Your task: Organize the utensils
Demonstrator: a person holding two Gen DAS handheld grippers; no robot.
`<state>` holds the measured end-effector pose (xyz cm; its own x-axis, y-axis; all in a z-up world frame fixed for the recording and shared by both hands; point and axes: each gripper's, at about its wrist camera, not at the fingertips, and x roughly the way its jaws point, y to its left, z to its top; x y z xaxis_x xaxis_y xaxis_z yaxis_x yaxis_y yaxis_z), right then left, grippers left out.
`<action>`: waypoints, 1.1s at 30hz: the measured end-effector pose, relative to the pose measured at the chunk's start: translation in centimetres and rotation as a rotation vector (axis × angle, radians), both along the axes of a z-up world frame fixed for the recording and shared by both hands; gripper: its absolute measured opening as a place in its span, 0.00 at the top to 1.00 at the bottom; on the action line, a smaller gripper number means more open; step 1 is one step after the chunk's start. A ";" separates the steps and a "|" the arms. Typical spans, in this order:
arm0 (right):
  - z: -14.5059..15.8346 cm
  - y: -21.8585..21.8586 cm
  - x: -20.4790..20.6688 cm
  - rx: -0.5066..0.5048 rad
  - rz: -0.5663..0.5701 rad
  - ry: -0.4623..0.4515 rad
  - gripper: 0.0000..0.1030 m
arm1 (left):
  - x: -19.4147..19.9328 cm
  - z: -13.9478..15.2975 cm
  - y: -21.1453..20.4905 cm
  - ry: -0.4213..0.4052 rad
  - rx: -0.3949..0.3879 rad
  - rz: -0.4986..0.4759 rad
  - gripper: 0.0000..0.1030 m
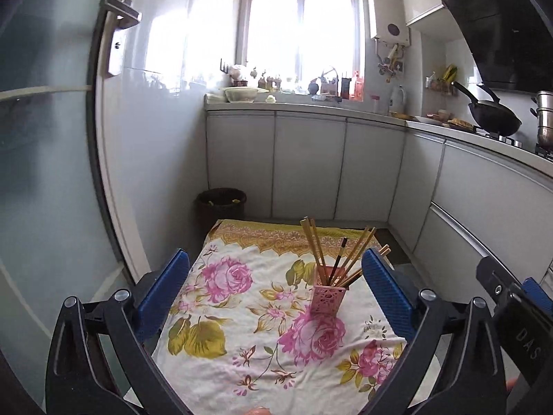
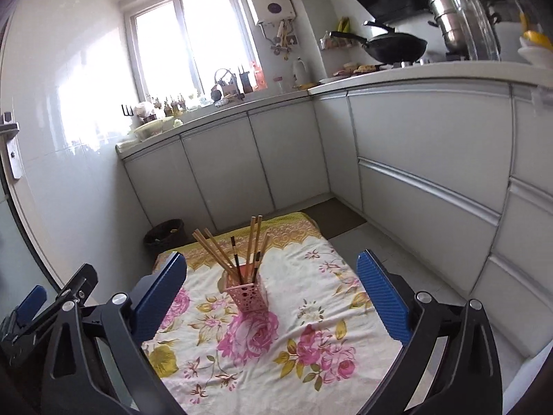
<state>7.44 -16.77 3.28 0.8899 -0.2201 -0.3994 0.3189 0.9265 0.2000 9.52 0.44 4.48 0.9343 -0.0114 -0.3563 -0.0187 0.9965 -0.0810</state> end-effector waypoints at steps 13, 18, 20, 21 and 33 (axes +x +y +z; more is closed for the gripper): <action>0.7 1.3 -1.8 -0.159 -0.051 0.034 0.07 | -3.7 1.0 1.1 -0.017 -0.011 0.034 0.07; 0.2 1.1 -1.5 -0.152 -0.038 0.053 0.07 | -3.9 1.2 1.0 -0.019 0.011 0.039 0.07; 0.1 1.0 -1.4 -0.145 -0.034 0.057 0.07 | -4.0 1.3 0.9 -0.022 0.013 0.033 0.07; 0.1 0.9 -1.4 -0.141 -0.034 0.058 0.07 | -3.9 1.3 0.8 -0.021 0.025 0.035 0.07; 0.6 1.0 -2.2 -0.133 -0.023 0.043 0.07 | -4.1 1.3 0.2 -0.015 0.040 0.032 0.07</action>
<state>5.20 -15.79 3.90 0.8667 -0.2937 -0.4033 0.3461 0.9362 0.0620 5.47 0.67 5.81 0.9392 0.0322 -0.3418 -0.0495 0.9979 -0.0420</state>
